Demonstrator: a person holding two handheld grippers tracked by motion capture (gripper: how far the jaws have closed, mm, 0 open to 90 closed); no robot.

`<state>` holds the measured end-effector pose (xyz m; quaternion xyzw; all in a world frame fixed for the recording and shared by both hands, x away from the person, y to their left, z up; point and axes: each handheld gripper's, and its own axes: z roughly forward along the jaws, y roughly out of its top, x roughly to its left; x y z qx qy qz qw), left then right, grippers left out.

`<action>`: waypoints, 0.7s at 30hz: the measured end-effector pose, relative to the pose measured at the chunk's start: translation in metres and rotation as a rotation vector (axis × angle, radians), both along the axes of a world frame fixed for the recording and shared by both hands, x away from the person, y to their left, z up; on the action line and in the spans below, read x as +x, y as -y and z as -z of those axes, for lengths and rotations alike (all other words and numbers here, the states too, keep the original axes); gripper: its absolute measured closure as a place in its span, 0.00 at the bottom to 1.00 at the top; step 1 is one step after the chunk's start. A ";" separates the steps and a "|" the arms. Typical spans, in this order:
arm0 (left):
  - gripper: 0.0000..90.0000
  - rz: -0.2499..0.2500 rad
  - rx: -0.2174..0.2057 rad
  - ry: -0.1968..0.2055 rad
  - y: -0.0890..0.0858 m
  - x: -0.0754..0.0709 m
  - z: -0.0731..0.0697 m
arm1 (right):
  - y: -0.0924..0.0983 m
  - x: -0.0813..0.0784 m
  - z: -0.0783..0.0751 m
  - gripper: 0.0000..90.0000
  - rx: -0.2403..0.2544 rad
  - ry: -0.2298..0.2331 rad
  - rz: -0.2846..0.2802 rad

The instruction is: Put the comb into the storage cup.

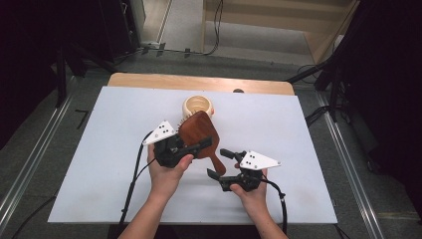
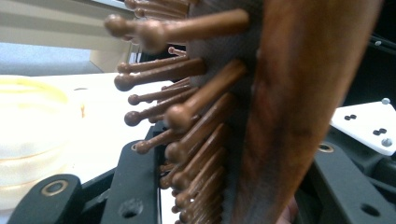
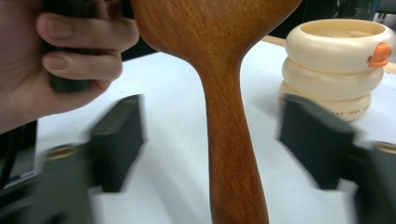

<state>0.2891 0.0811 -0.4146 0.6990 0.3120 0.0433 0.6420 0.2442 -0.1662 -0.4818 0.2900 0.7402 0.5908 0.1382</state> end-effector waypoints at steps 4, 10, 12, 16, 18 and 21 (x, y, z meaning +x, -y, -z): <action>0.63 -0.031 -0.010 0.000 -0.003 0.001 -0.001 | 0.011 -0.002 -0.002 0.00 0.016 0.005 0.009; 0.63 -0.042 -0.009 0.011 -0.007 0.004 -0.004 | 0.033 -0.006 -0.003 0.00 0.001 0.034 0.041; 0.63 -0.046 -0.010 0.011 -0.008 0.004 -0.004 | 0.040 -0.008 -0.002 0.00 0.003 0.045 0.040; 0.63 -0.044 -0.008 0.018 -0.011 0.006 -0.006 | 0.056 -0.010 0.002 0.00 0.009 0.037 0.053; 0.63 -0.044 -0.008 0.023 -0.012 0.007 -0.007 | 0.068 -0.013 0.007 0.00 -0.001 0.032 0.075; 0.63 -0.046 -0.013 0.023 -0.014 0.008 -0.008 | 0.078 -0.015 0.010 0.00 -0.006 0.030 0.093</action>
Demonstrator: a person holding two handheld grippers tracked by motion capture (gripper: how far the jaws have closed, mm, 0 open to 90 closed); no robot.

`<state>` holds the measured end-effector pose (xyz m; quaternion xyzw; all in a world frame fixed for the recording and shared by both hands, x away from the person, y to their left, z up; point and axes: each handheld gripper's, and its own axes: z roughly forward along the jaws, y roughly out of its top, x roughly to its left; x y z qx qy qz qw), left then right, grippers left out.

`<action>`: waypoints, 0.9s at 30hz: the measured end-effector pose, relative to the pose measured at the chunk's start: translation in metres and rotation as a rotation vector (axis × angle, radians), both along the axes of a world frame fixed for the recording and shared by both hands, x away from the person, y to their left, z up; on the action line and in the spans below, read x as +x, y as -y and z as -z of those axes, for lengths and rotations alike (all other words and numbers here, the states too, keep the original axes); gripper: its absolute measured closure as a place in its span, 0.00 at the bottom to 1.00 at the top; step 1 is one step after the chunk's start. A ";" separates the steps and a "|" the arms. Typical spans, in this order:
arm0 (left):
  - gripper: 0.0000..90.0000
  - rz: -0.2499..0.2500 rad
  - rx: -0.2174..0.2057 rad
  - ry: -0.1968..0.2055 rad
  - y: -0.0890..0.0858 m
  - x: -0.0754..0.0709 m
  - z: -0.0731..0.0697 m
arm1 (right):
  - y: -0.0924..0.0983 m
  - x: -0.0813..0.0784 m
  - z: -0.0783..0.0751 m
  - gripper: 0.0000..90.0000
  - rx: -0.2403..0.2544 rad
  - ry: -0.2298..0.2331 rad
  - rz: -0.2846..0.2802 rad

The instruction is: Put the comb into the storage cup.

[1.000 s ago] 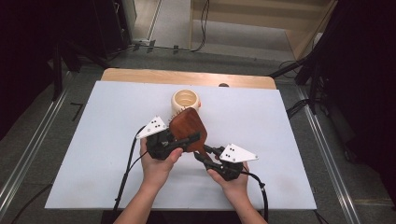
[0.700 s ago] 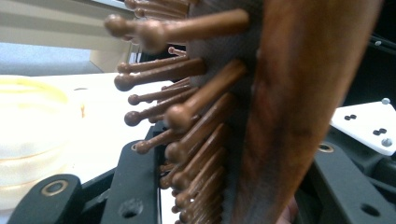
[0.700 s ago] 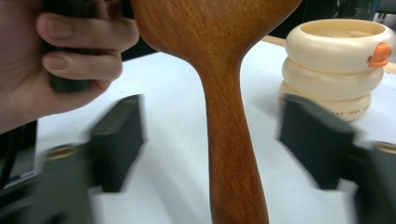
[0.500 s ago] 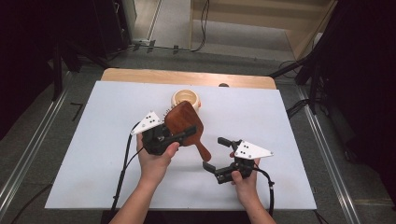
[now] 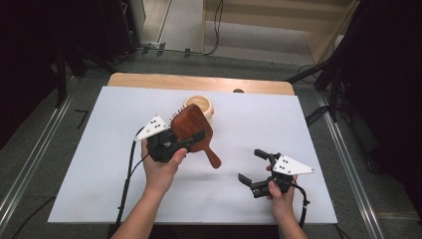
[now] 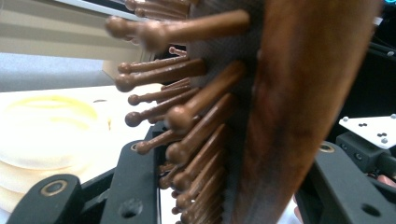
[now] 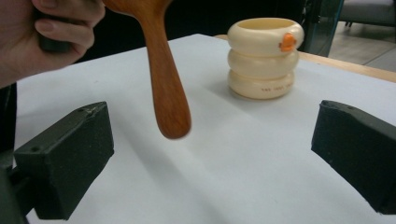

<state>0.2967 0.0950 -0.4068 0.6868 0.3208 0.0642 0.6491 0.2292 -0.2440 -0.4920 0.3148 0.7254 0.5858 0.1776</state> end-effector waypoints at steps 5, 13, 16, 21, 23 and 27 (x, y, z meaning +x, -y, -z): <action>0.63 -0.009 -0.002 -0.003 -0.004 0.002 -0.001 | 0.011 -0.001 0.003 0.00 0.006 -0.004 0.029; 0.63 -0.015 0.000 0.006 -0.010 0.006 -0.007 | 0.027 -0.004 0.006 0.00 -0.004 -0.005 0.064; 0.63 -0.012 -0.004 0.009 -0.012 0.008 -0.010 | 0.034 -0.007 0.009 0.00 -0.012 -0.006 0.083; 0.63 -0.017 -0.007 0.004 -0.017 0.012 -0.012 | 0.047 -0.011 0.013 0.00 -0.020 -0.016 0.102; 0.63 -0.019 -0.001 0.004 -0.018 0.013 -0.013 | 0.050 -0.012 0.013 0.00 -0.024 -0.012 0.108; 0.63 -0.020 0.001 0.003 -0.020 0.016 -0.015 | 0.059 -0.015 0.015 0.00 -0.027 -0.017 0.128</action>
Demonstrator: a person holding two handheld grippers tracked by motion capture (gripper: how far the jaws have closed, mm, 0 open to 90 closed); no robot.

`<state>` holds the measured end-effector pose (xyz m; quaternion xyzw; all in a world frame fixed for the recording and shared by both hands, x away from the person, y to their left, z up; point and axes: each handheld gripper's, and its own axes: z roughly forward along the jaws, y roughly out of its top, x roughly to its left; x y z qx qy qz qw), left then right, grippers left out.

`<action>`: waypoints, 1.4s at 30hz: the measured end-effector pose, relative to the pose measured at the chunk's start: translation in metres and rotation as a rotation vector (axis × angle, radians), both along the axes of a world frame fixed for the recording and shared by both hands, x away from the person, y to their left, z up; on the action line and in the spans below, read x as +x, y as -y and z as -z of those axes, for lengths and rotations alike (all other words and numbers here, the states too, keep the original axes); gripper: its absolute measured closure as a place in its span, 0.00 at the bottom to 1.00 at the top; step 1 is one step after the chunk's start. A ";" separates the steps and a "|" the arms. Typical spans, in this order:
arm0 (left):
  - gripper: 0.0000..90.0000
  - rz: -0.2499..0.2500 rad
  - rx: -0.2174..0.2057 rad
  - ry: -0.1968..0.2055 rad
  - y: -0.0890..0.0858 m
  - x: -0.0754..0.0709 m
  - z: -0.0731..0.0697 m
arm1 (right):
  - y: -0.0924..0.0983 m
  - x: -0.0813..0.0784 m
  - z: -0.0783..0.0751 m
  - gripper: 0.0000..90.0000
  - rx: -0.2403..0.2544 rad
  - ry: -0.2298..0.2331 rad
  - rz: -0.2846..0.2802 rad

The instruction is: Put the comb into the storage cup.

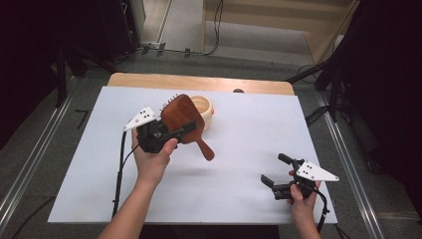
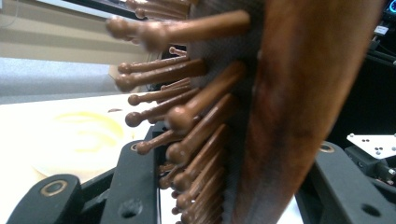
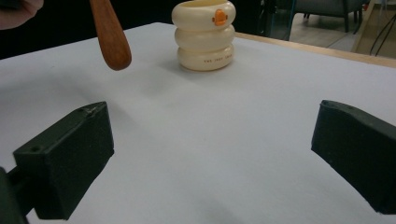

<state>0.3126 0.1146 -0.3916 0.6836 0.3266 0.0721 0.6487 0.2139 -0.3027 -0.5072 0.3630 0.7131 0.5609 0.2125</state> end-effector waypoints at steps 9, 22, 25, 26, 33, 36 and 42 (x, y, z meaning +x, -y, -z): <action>0.63 0.001 -0.011 0.003 -0.004 0.007 -0.008 | 0.015 -0.005 0.003 0.00 -0.002 -0.002 0.033; 0.63 -0.013 -0.014 0.014 -0.008 0.020 -0.019 | 0.032 -0.013 0.005 0.00 -0.004 -0.008 0.067; 0.63 -0.013 -0.020 0.015 -0.008 0.022 -0.022 | 0.034 -0.015 0.005 0.00 -0.008 -0.008 0.070; 0.63 -0.019 -0.021 0.014 -0.009 0.024 -0.023 | 0.036 -0.016 0.005 0.00 -0.008 -0.012 0.069; 0.63 -0.027 -0.028 0.012 -0.010 0.030 -0.027 | 0.041 -0.017 0.007 0.00 0.018 -0.017 0.072; 0.63 -0.024 -0.012 0.019 -0.010 0.032 -0.030 | 0.042 -0.017 0.008 0.00 0.026 -0.024 0.071; 0.63 -0.033 -0.004 0.019 -0.008 0.039 -0.033 | 0.041 -0.017 0.010 0.00 0.022 -0.023 0.071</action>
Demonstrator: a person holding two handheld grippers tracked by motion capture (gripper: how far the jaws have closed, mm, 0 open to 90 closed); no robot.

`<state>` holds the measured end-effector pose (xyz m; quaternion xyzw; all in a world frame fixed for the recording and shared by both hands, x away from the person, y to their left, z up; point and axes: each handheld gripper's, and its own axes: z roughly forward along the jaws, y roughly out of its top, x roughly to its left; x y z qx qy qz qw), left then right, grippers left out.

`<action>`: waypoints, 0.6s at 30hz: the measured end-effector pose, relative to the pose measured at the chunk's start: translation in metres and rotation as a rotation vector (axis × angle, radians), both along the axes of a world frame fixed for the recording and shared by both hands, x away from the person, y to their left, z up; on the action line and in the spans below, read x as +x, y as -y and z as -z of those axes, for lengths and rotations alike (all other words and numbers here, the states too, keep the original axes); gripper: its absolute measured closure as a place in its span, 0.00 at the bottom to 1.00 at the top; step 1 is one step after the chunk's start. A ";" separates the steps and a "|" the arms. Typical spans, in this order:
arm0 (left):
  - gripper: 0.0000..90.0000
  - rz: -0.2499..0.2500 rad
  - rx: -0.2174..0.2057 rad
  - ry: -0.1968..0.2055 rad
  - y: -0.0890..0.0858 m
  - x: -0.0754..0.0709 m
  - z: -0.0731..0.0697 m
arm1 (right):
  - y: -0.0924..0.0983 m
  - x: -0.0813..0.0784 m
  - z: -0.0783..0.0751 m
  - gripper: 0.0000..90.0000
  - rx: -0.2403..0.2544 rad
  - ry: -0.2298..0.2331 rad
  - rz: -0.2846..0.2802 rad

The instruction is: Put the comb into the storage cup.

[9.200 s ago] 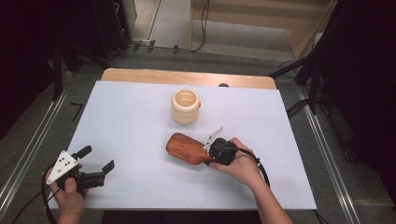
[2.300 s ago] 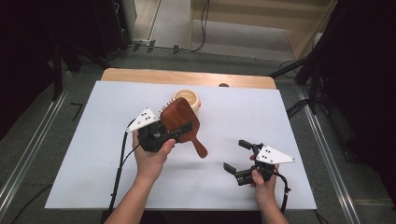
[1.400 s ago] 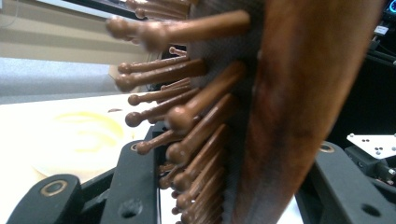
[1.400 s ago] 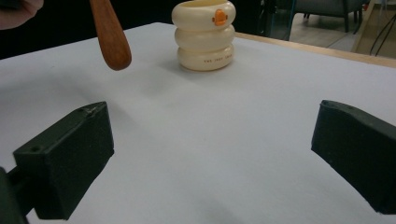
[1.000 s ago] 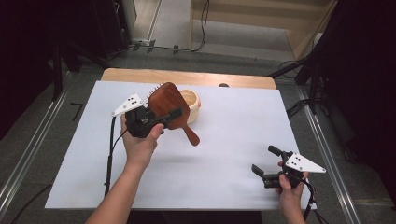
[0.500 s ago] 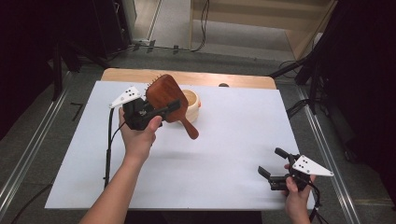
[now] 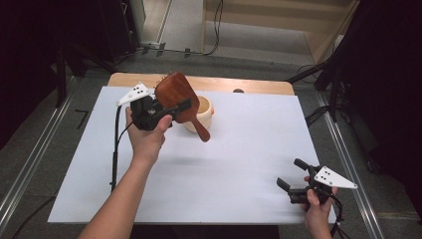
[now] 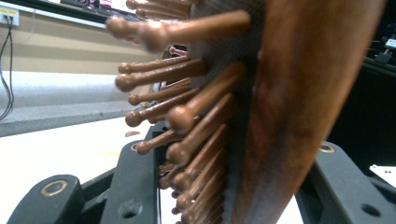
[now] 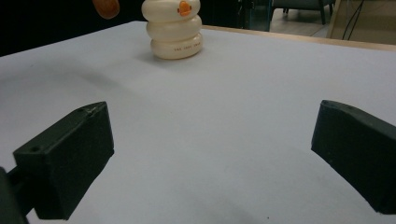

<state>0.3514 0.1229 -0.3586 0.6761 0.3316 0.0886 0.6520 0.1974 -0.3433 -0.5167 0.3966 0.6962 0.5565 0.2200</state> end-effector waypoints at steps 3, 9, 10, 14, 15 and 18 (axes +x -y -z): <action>0.63 -0.001 -0.001 0.001 0.000 0.002 -0.001 | -0.001 0.000 0.000 0.00 -0.002 0.001 -0.002; 0.63 -0.013 -0.010 0.005 -0.002 0.009 -0.005 | 0.000 -0.001 0.000 0.00 0.002 0.008 -0.007; 0.63 -0.016 -0.012 0.003 -0.003 0.011 -0.005 | 0.000 -0.001 0.001 0.00 0.000 0.009 -0.006; 0.63 -0.021 -0.016 0.001 -0.004 0.016 -0.006 | -0.001 0.000 0.001 0.00 -0.008 0.012 -0.007; 0.63 -0.022 -0.012 0.001 -0.004 0.017 -0.006 | -0.001 0.000 0.001 0.00 -0.009 0.012 -0.007; 0.63 -0.026 -0.029 -0.007 -0.005 0.021 -0.005 | -0.002 -0.001 0.001 0.00 -0.007 0.011 -0.011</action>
